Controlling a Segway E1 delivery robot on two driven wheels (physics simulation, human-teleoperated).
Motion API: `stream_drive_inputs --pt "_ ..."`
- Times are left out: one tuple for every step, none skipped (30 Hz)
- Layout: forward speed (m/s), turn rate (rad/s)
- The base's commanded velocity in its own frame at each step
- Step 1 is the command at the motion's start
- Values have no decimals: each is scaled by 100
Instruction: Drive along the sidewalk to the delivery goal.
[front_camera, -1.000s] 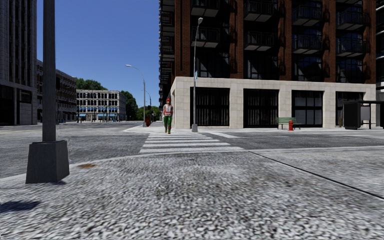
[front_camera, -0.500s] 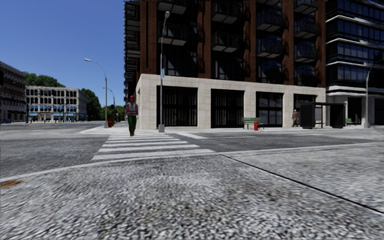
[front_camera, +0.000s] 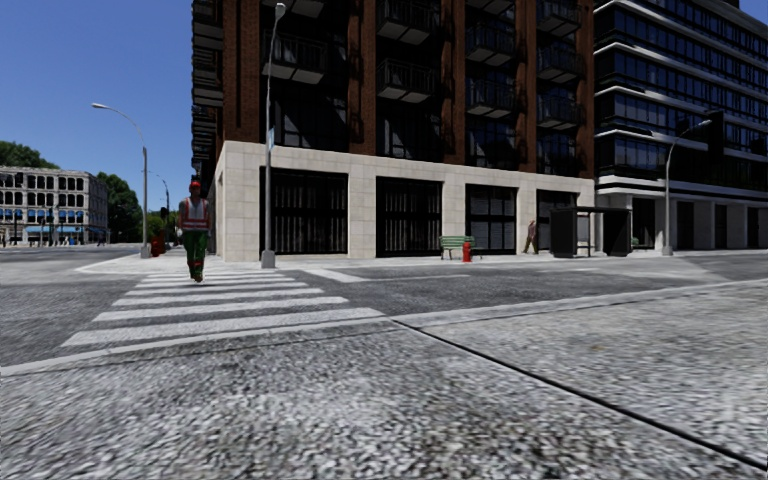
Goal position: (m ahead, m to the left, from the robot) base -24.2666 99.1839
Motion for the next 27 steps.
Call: stream_drive_inputs --pt "200 0" --pt "200 0" --pt "200 0" --pt "200 0" --pt "200 0" --pt "200 0" --pt "200 0" --pt "200 0" --pt "200 0" --pt "200 0" --pt "200 0" --pt "200 0" --pt "200 0" --pt "200 0" --pt "200 0" --pt "200 0" --pt "200 0" --pt "200 0" --pt "200 0" --pt "200 0" --pt "200 0" --pt "200 0" --pt "200 0" --pt "200 0" --pt "200 0" --pt "200 13" --pt "200 23"
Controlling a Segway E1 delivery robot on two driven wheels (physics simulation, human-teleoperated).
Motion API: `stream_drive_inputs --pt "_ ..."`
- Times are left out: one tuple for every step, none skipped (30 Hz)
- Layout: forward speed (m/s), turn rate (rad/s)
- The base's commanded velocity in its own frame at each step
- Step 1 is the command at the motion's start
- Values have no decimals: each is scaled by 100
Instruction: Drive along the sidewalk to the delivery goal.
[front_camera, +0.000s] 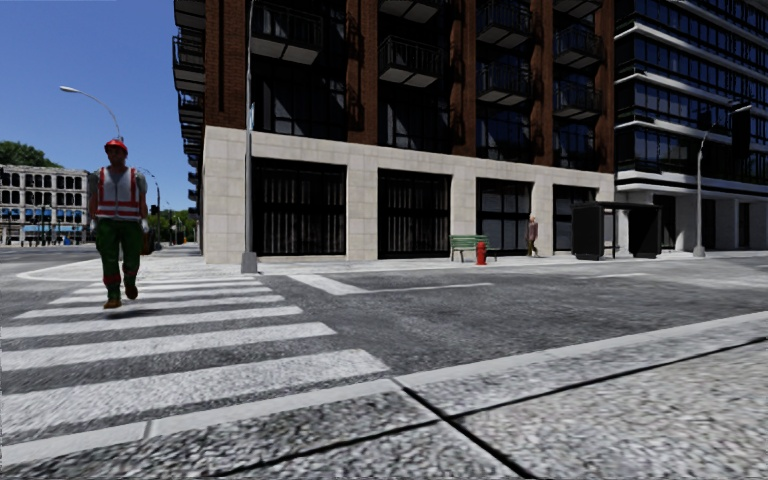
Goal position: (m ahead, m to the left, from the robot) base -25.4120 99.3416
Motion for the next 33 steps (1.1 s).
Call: stream_drive_inputs --pt "200 23" --pt "200 26" --pt "197 27" --pt "184 35" --pt "170 42" --pt "170 42" --pt "164 45" --pt "158 47" --pt "146 47" --pt "136 48" --pt "136 48" --pt "131 50" --pt "126 56" --pt "123 58" --pt "121 59" --pt "121 59" --pt "120 59" --pt "120 59" --pt "120 59" --pt "120 59" --pt "120 59" --pt "119 59" --pt "119 59" --pt "119 59" --pt "119 59" --pt "119 59" --pt "119 59" --pt "119 57" --pt "119 41" --pt "119 0" --pt "119 0" --pt "119 0" --pt "119 0"
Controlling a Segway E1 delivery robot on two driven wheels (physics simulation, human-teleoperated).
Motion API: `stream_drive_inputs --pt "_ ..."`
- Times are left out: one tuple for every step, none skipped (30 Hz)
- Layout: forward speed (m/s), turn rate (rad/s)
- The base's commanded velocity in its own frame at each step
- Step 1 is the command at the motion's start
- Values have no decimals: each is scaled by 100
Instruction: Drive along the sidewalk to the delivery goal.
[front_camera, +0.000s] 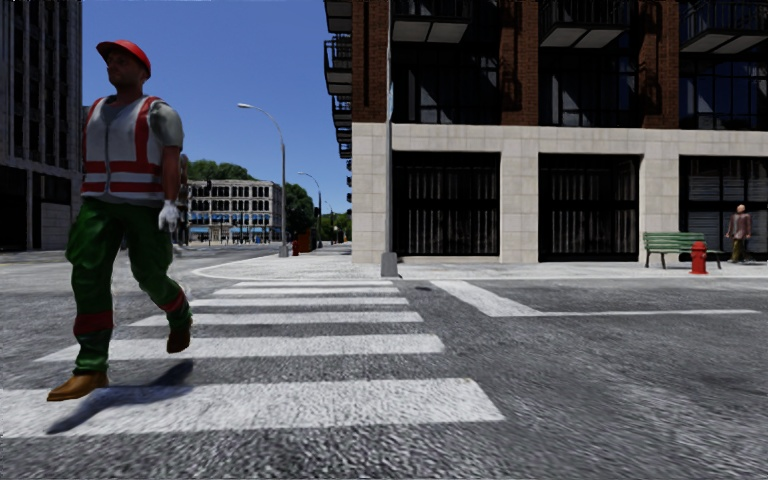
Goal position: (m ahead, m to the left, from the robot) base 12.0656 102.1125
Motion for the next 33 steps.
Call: stream_drive_inputs --pt "119 0" --pt "119 0" --pt "119 0" --pt "119 0" --pt "119 0" --pt "119 0" --pt "119 0" --pt "119 0" --pt "119 0" --pt "119 0" --pt "119 0" --pt "119 0" --pt "119 0" --pt "119 0" --pt "119 0" --pt "119 2" --pt "119 8" --pt "119 8" --pt "119 13" --pt "119 17" --pt "119 18" --pt "119 23" --pt "119 23" --pt "119 29" --pt "119 36" --pt "119 38" --pt "119 39" --pt "119 39" --pt "119 39" --pt "119 39" --pt "119 39" --pt "119 39" --pt "119 39"
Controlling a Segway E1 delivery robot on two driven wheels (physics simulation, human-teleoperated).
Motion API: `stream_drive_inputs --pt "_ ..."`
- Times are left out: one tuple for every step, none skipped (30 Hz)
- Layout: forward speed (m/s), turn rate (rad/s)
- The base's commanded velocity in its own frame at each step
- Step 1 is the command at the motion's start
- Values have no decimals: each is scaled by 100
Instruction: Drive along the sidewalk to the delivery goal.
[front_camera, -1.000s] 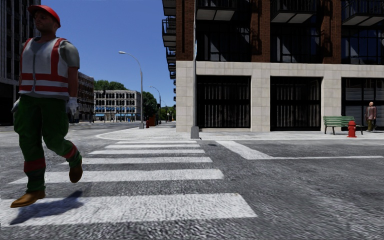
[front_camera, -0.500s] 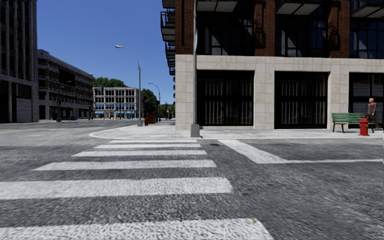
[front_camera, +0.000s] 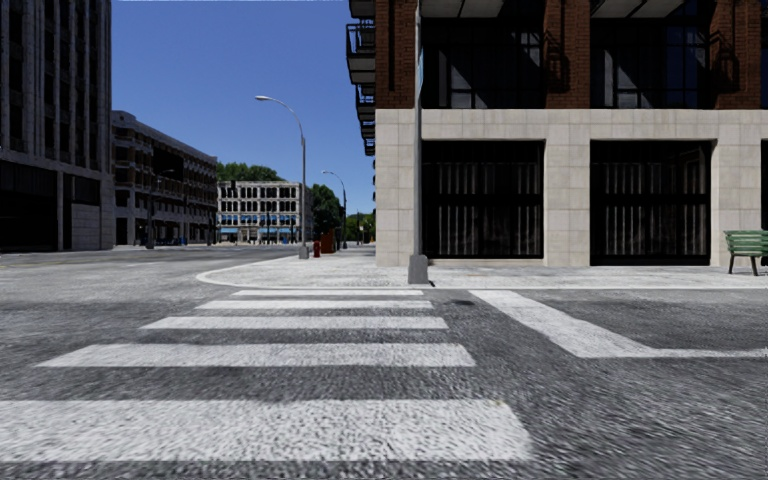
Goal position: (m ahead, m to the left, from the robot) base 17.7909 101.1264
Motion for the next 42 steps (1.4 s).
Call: stream_drive_inputs --pt "119 39" --pt "119 40" --pt "119 40" --pt "119 40" --pt "119 40" --pt "119 40" --pt "119 40" --pt "119 40" --pt "119 40" --pt "119 40" --pt "119 40" --pt "119 40" --pt "119 40" --pt "119 40" --pt "181 40" --pt "200 40" --pt "200 40" --pt "200 40" --pt "200 40" --pt "200 39" --pt "200 0" --pt "200 0" --pt "200 0" --pt "200 0" --pt "200 0" --pt "200 0" --pt "200 0" --pt "200 0" --pt "200 0" --pt "200 0" --pt "200 0" --pt "200 0" --pt "200 0" --pt "200 0" --pt "200 0" --pt "200 0" --pt "200 0" --pt "200 0" --pt "200 0" --pt "200 0" --pt "200 0" --pt "200 0"
